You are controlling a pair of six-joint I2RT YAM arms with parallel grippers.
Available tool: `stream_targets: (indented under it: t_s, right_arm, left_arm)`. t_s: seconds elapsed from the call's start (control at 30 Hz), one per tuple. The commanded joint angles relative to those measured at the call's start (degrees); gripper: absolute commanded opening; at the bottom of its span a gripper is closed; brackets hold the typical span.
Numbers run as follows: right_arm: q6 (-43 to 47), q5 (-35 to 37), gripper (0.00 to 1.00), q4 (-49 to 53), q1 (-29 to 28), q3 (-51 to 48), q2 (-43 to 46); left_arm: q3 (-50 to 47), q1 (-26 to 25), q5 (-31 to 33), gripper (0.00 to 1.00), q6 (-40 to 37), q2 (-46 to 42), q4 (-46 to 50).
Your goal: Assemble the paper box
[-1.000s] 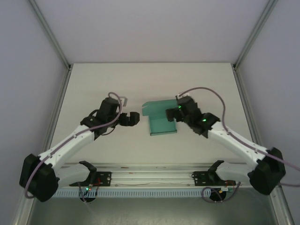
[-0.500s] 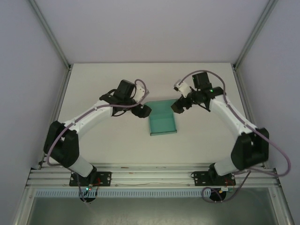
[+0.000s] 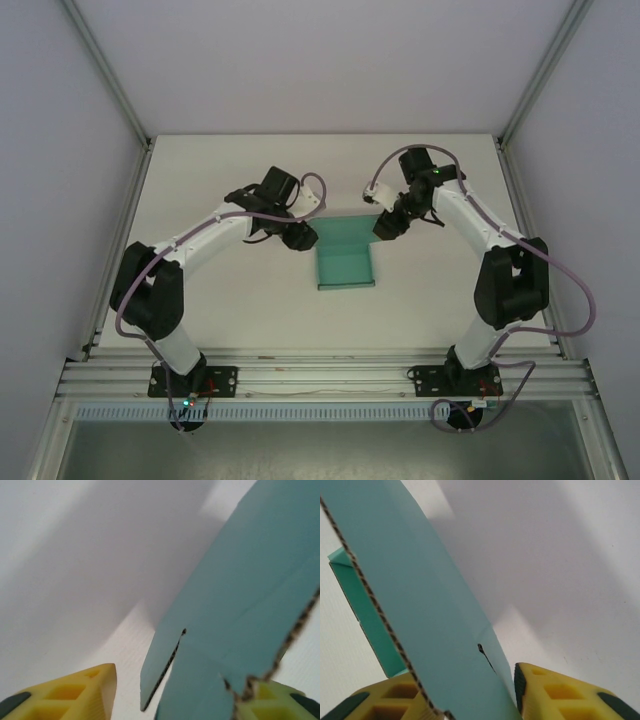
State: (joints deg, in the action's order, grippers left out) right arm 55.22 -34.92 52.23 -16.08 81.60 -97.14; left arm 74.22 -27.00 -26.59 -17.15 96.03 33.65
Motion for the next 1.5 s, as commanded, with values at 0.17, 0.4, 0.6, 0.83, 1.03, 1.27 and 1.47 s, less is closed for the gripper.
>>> stream_targets:
  t_s: [0.17,0.4,0.6,0.83,1.03,1.27,1.47]
  right_arm:
    - [-0.75,1.55,0.21,0.52,0.18,-1.59,0.09]
    - [-7.03,6.94,0.06,-4.41,-1.55,-4.7,4.15]
    - [-22.11,13.46,0.0,-14.61,-5.76,-8.9,10.26]
    - [-58.66,20.52,0.0,-25.33,-10.04,-12.66,12.08]
    - [-77.89,26.66,0.0,-32.83,-12.66,-15.8,12.31]
    - [-80.67,30.45,0.0,-35.66,-16.36,-17.03,11.12]
    - [-81.06,31.93,0.0,-38.69,-16.76,-19.83,9.98]
  left_arm:
    - [2.0,-0.43,0.79,0.27,0.77,0.42,0.88]
    - [1.04,-1.93,4.46,0.05,5.38,-1.08,-2.61]
    - [1.24,-4.43,13.05,0.0,14.99,-1.54,-5.7]
    - [-0.47,-6.83,16.43,0.0,32.5,-2.2,-10.88]
    - [-3.22,-7.36,17.78,0.0,42.18,-2.51,-15.05]
    - [-5.78,-7.98,17.9,0.0,48.44,-0.6,-22.61]
    - [-5.88,-8.5,17.93,0.0,51.47,1.39,-24.93]
